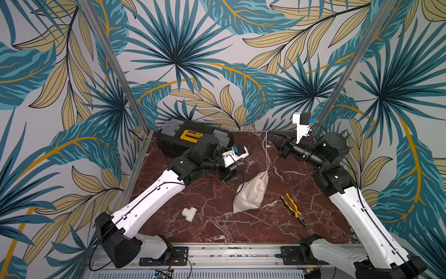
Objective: Close the soil bag
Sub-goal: Frap the soil bag at the center of the board.
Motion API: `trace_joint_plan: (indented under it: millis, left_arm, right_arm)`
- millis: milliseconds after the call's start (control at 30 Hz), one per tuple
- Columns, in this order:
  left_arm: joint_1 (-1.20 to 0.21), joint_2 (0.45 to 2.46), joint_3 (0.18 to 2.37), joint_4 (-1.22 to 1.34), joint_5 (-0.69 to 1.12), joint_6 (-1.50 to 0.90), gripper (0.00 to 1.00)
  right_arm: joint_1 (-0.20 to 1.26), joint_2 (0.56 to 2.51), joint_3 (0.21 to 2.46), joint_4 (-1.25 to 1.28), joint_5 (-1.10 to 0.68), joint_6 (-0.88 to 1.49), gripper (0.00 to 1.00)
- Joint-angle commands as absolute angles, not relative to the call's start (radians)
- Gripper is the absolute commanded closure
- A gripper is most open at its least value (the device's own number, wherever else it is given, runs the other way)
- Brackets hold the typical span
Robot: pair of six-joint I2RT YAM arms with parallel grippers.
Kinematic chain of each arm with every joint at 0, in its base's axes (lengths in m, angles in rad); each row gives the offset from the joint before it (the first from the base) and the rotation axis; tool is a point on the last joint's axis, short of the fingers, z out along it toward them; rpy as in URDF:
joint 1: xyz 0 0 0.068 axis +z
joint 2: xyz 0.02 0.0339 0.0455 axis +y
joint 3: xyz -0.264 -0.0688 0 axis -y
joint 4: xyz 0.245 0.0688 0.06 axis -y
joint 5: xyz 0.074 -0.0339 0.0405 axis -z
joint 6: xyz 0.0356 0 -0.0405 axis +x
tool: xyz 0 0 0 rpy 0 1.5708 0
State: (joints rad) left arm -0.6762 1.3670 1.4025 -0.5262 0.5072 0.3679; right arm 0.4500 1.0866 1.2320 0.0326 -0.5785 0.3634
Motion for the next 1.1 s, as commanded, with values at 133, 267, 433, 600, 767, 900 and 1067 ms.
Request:
trace_joint_plan:
  millis: [133, 267, 433, 600, 767, 900, 1067]
  left_arm:
    - [-0.749, 1.396, 1.415, -0.342, 0.527, 0.249, 0.27]
    - [-0.8, 1.435, 1.416, -0.301, 0.503, 0.233, 0.25]
    - [-0.832, 1.481, 1.427, -0.255, 0.489, 0.229, 0.24]
    - [-0.835, 1.514, 1.451, -0.258, 0.493, 0.235, 0.24]
    - [-0.835, 1.518, 1.456, -0.261, 0.428, 0.243, 0.26]
    - [-0.835, 1.516, 1.456, -0.273, 0.395, 0.249, 0.31]
    - [-0.834, 1.548, 1.491, -0.261, 0.421, 0.247, 0.41]
  right_arm:
    - [0.446, 1.066, 1.227, 0.071, -0.563, 0.376, 1.0]
    - [0.446, 1.073, 1.259, 0.057, -0.547, 0.365, 1.0]
    - [0.446, 1.087, 1.3, 0.044, -0.563, 0.362, 1.0]
    - [0.446, 1.091, 1.328, 0.028, -0.573, 0.359, 1.0]
    - [0.446, 1.085, 1.341, 0.019, -0.577, 0.36, 1.0]
    - [0.446, 1.081, 1.332, 0.019, -0.579, 0.37, 1.0]
    - [0.446, 1.072, 1.313, 0.035, -0.579, 0.385, 1.0]
